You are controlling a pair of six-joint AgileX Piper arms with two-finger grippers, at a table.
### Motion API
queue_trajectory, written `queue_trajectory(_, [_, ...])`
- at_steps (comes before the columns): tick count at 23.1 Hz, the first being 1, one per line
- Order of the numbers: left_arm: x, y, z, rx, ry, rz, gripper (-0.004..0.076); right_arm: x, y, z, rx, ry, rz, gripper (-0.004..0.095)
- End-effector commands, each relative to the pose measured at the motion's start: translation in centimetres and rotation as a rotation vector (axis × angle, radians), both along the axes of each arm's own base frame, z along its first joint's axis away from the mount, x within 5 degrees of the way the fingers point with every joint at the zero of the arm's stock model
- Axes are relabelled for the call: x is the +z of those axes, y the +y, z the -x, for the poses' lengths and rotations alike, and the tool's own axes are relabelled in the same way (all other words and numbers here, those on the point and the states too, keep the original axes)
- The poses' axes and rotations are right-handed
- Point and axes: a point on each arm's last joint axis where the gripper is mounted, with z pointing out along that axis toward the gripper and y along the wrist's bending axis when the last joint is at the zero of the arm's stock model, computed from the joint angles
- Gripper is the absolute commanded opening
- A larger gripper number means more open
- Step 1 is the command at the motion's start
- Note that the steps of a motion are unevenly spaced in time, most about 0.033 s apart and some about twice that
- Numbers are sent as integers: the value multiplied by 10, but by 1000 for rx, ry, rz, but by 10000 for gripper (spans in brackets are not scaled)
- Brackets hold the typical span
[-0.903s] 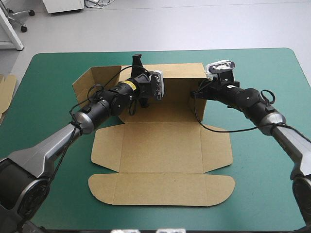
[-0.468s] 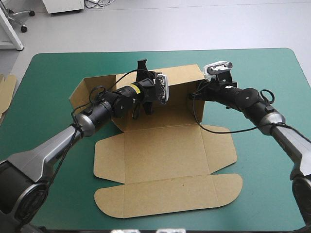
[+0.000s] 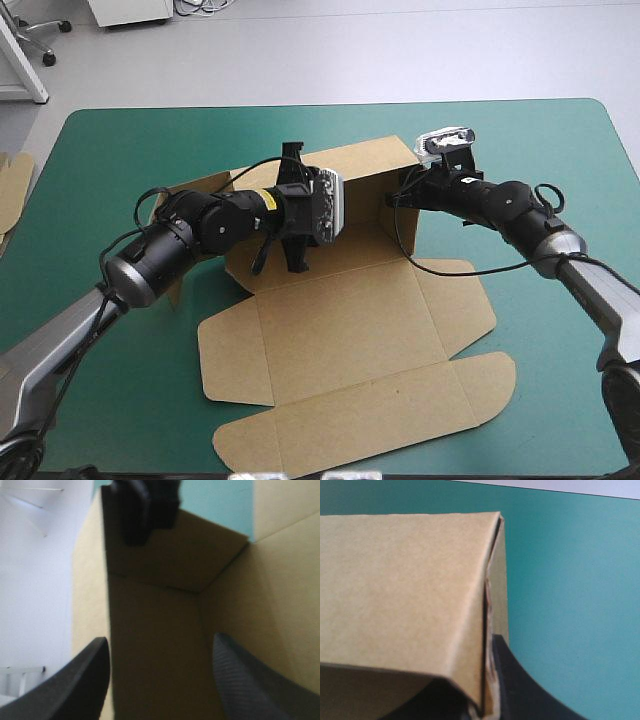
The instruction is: Fold the box
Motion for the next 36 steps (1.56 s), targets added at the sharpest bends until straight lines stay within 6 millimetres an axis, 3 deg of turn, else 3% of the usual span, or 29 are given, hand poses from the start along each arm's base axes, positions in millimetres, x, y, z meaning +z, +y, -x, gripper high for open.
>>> queue_trajectory(1, [31,4,28,-53,-17,45,436,18,6,8,26,3,-70,-31])
queue_trajectory(4, [44,10,38,-76,-76,49,429,18,6,8,26,3,-70,-32])
queue_trajectory(8, [75,28,41,-45,-317,79,428,17,6,8,23,23,-86,-32])
queue_trajectory(10, [92,51,30,68,-431,143,416,16,5,9,19,35,-73,-31])
queue_trajectory(13, [119,106,9,334,-592,294,414,13,4,9,14,53,-43,-32])
queue_trajectory(14, [123,119,4,401,-597,357,414,13,3,9,13,54,-40,-32])
queue_trajectory(15, [127,144,-4,534,-556,512,414,13,3,9,10,58,-41,-32])
queue_trajectory(17, [122,187,-18,729,-411,757,384,12,4,10,15,63,-41,-32])
queue_trajectory(20, [110,265,-31,993,-308,991,359,12,4,11,22,73,-44,-32])
queue_trajectory(24, [77,339,-41,1237,-229,1104,359,10,5,11,29,84,-45,-32])
queue_trajectory(27, [53,352,-45,1309,-173,1111,359,9,5,11,28,107,-48,-32])
queue_trajectory(32, [8,355,-49,1397,-60,1078,353,5,-2,10,-13,134,-16,-32])
queue_trajectory(36, [-25,352,-46,1465,103,1172,323,4,-9,9,-30,159,-14,-32])
